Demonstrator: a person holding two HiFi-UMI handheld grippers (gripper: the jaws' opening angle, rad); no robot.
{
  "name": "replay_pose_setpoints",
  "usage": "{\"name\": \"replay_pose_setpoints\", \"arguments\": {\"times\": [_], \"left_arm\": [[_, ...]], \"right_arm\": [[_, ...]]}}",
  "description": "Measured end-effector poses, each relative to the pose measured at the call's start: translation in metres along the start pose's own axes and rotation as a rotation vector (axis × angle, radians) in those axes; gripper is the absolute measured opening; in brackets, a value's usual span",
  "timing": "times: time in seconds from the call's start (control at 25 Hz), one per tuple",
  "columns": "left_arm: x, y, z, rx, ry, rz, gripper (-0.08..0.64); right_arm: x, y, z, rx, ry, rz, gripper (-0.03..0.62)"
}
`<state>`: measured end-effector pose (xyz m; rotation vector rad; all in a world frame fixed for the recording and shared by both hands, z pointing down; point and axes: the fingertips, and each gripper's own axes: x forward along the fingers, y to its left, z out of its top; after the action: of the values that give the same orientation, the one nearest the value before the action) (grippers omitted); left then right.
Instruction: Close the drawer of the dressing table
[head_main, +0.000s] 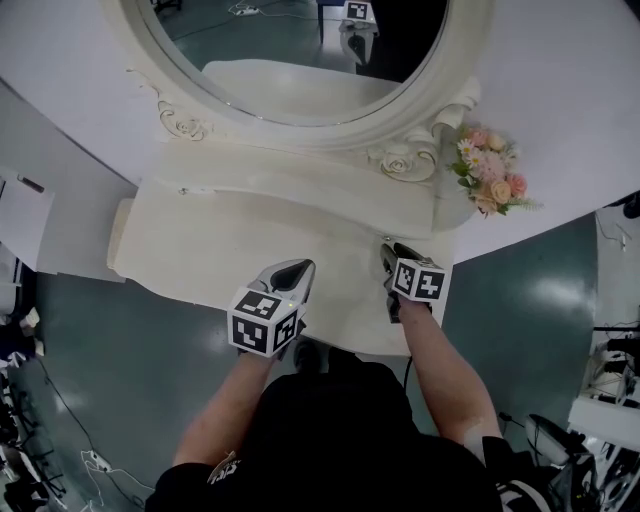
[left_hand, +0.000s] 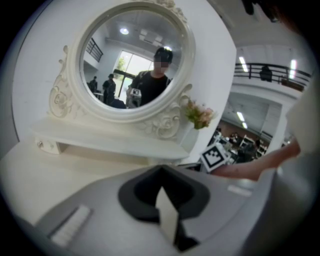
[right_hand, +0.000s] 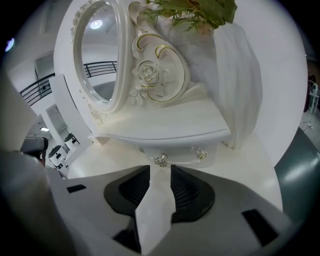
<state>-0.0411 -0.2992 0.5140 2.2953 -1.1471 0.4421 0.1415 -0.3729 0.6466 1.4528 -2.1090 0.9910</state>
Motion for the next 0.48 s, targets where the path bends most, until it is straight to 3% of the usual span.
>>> {"name": "replay_pose_setpoints", "arguments": {"times": [0.48], "left_arm": [[-0.050, -0.001, 0.005, 0.054, -0.083, -0.027, 0.008]], "right_arm": [[-0.061, 0.028, -0.001, -0.012, -0.092, -0.045, 0.100]]}}
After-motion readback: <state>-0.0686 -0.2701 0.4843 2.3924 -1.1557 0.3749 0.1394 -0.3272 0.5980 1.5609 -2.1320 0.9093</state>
